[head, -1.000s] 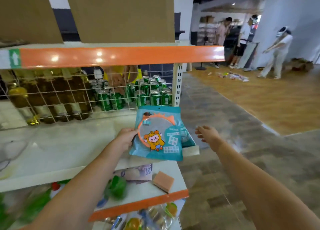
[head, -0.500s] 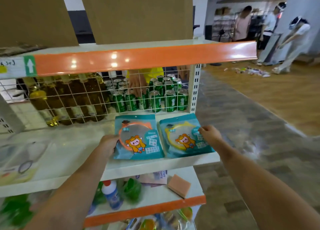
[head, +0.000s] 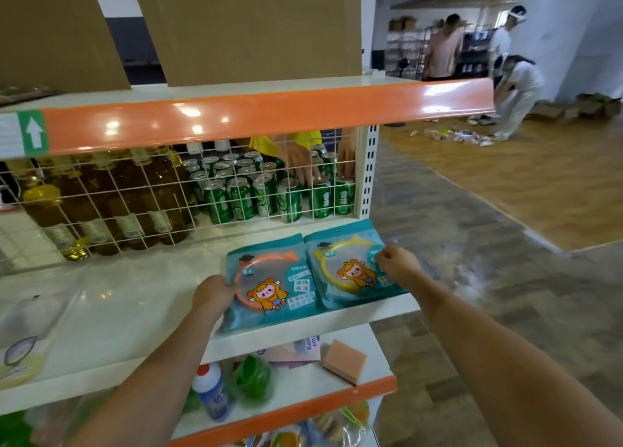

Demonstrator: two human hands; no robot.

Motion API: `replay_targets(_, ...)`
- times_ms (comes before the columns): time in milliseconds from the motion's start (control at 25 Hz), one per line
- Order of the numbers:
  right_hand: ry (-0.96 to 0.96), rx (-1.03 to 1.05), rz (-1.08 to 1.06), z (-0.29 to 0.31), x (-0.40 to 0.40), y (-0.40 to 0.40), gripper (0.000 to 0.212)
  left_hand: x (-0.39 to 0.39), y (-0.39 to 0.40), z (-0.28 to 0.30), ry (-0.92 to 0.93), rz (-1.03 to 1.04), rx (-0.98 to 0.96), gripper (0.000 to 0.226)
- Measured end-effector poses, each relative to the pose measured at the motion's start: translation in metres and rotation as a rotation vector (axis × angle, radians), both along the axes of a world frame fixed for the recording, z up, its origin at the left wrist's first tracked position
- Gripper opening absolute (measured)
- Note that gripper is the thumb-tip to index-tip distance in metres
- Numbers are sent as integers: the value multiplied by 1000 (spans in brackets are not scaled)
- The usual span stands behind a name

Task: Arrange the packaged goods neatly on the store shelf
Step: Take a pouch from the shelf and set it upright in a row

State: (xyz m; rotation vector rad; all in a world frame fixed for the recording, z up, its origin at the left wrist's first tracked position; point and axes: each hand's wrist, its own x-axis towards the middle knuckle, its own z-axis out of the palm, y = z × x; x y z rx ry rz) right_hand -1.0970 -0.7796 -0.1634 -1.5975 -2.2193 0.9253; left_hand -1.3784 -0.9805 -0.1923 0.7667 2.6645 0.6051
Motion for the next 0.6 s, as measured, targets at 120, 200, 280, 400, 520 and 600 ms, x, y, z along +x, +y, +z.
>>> replay_targets(120,-102,12,42,3,-1,-4,34,-3,0,-3,68,-21,-35,38)
replay_targets(200,-199,61,119,3,1,-6,36,-3,0,-4,108,-4,-18,43)
replay_targets(280,-244,73,154,3,0,-7,37,0,-1,-2,186,-16,-52,49)
replay_targets(400,-337,142,237,8,-4,-8,37,9,2,5,310,-79,-100,42)
replay_targets(520,-339,217,333,11,-15,-11,34,26,7,11,386,-164,-77,40)
replay_targets(600,-343,285,411,11,-26,-17,34,37,11,15,452,-243,-116,40)
